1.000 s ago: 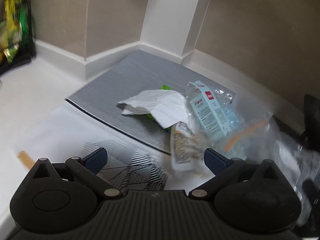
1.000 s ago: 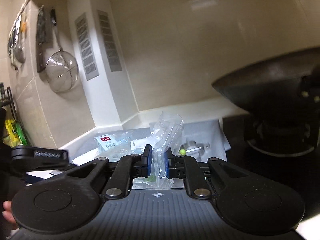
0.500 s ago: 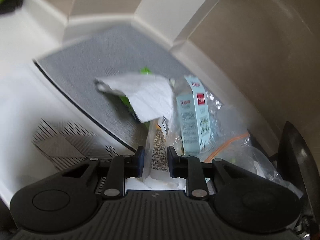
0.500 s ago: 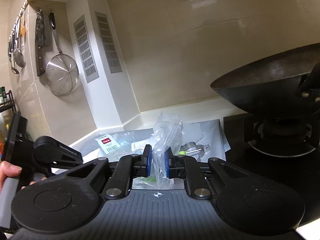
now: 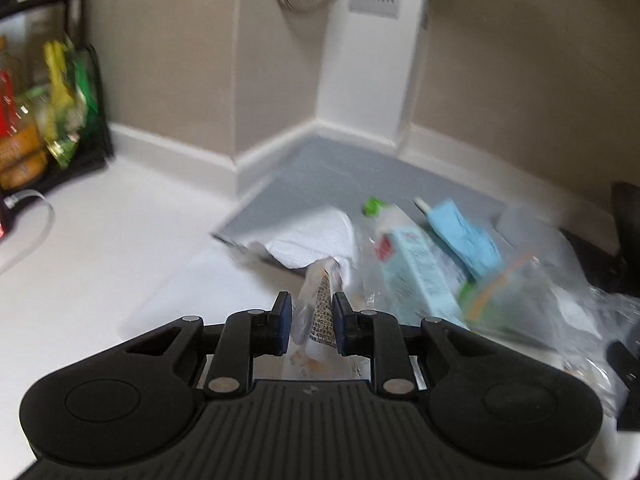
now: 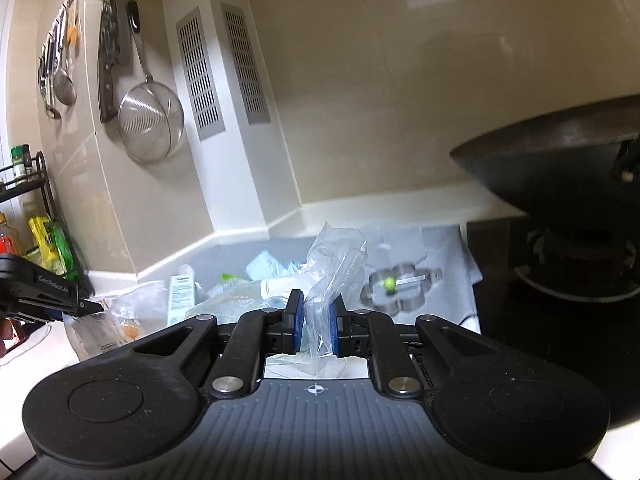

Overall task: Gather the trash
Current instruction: 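Lift the clear bag with the right tool while the left tool lifts the snack wrapper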

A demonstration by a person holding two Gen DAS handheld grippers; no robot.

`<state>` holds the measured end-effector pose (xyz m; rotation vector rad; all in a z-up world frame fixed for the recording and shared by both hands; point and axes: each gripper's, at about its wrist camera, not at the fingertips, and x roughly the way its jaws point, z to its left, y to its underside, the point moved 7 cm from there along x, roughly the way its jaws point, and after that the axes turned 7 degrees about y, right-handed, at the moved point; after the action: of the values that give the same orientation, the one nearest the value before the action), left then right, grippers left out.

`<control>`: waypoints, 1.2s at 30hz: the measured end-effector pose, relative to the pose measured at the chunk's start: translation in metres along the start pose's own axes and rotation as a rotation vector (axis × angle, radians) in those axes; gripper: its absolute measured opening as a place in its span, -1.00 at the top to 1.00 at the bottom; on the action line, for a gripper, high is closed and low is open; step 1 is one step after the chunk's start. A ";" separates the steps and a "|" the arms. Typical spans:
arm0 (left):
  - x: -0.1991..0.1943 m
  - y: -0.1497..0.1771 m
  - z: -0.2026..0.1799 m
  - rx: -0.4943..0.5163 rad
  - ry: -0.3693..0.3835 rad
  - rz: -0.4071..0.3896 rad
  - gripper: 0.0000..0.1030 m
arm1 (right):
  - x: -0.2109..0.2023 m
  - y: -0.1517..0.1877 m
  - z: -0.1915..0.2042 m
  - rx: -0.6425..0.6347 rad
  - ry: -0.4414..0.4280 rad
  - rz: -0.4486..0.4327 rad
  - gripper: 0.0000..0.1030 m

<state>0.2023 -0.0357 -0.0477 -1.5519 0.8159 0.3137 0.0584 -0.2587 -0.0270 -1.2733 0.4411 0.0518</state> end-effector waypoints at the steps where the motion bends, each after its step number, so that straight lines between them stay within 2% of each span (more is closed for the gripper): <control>1: 0.003 0.002 0.003 -0.013 0.034 0.024 0.52 | 0.000 0.001 0.000 0.001 0.003 0.005 0.72; 3: 0.003 0.004 0.010 -0.084 0.070 0.034 0.30 | 0.000 0.004 0.001 0.004 0.005 0.013 0.72; 5: 0.003 0.005 0.017 -0.151 0.116 0.035 -0.07 | -0.001 0.005 0.002 0.003 0.008 0.014 0.72; 7: 0.003 0.004 0.019 -0.187 0.163 0.035 -0.15 | -0.001 0.006 0.001 0.000 0.012 0.013 0.72; 9: 0.002 -0.002 0.010 -0.153 0.184 0.018 -0.17 | -0.001 0.005 0.000 0.001 0.016 0.012 0.72; 10: 0.002 -0.005 0.002 -0.131 0.196 0.009 -0.29 | 0.000 0.005 0.001 0.002 0.018 0.014 0.72; 11: 0.002 -0.008 -0.005 -0.118 0.217 0.004 -0.51 | 0.001 0.006 0.000 0.004 0.017 0.016 0.71; 13: 0.003 -0.011 -0.015 -0.115 0.247 -0.007 -0.73 | 0.000 0.006 0.002 0.005 0.017 0.017 0.71; 16: 0.004 -0.011 -0.012 -0.123 0.250 -0.019 -0.73 | -0.001 0.007 0.001 0.003 0.018 0.016 0.71; 19: 0.005 -0.006 0.009 -0.177 0.215 -0.005 -0.64 | 0.000 0.007 -0.001 0.010 0.021 0.017 0.71; 21: 0.007 0.000 0.027 -0.239 0.211 0.008 -0.40 | 0.001 0.007 -0.002 0.013 0.025 0.016 0.71; 23: 0.010 0.005 0.042 -0.270 0.215 0.036 0.49 | 0.004 0.008 -0.003 0.016 0.026 0.018 0.71; 25: 0.012 0.010 0.051 -0.292 0.220 0.051 0.54 | 0.007 0.010 -0.002 0.017 0.027 0.021 0.71; 29: -0.001 0.006 0.059 -0.286 0.161 -0.009 0.60 | 0.003 0.006 0.002 -0.001 0.036 -0.030 0.72; 34: -0.041 -0.020 0.051 -0.129 0.042 -0.160 0.61 | -0.012 -0.015 0.005 -0.033 0.049 -0.164 0.74; 36: -0.058 -0.029 0.046 -0.084 0.010 -0.206 0.69 | -0.015 -0.023 0.005 -0.028 0.050 -0.188 0.74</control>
<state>0.1927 0.0248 0.0033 -1.7019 0.6505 0.1913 0.0524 -0.2578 0.0000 -1.3404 0.3629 -0.1328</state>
